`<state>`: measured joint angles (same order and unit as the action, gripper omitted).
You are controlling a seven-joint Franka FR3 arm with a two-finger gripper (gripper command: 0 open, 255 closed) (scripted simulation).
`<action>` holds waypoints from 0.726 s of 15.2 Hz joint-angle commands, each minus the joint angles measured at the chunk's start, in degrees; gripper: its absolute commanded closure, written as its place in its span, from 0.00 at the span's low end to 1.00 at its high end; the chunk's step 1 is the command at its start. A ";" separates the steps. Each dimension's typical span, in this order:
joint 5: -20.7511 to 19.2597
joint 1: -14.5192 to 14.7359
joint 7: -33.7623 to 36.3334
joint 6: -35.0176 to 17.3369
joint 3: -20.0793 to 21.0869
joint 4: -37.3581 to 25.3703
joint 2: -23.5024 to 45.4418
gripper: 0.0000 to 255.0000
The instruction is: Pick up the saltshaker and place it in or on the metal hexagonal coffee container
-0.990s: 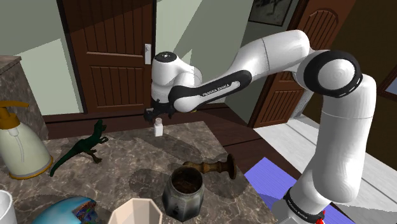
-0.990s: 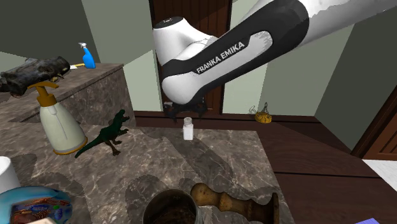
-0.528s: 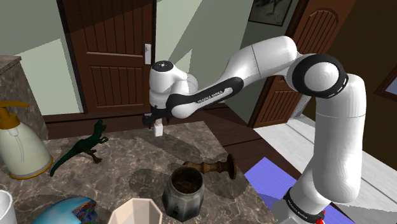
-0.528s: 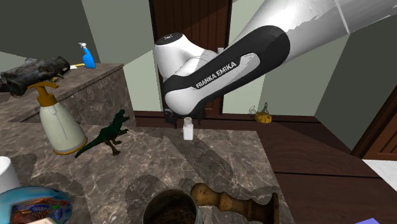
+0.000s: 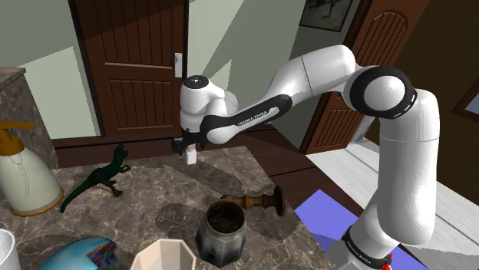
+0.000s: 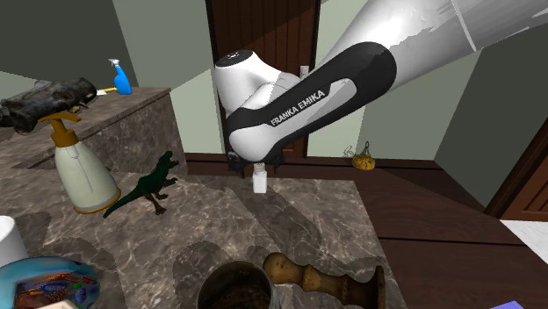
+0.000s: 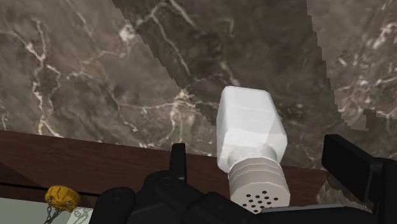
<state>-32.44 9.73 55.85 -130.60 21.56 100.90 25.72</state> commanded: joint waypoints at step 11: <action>0.34 -0.10 -0.34 0.51 0.16 -0.19 -0.39 1.00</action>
<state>-32.28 9.69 55.69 -130.35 21.64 100.78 25.55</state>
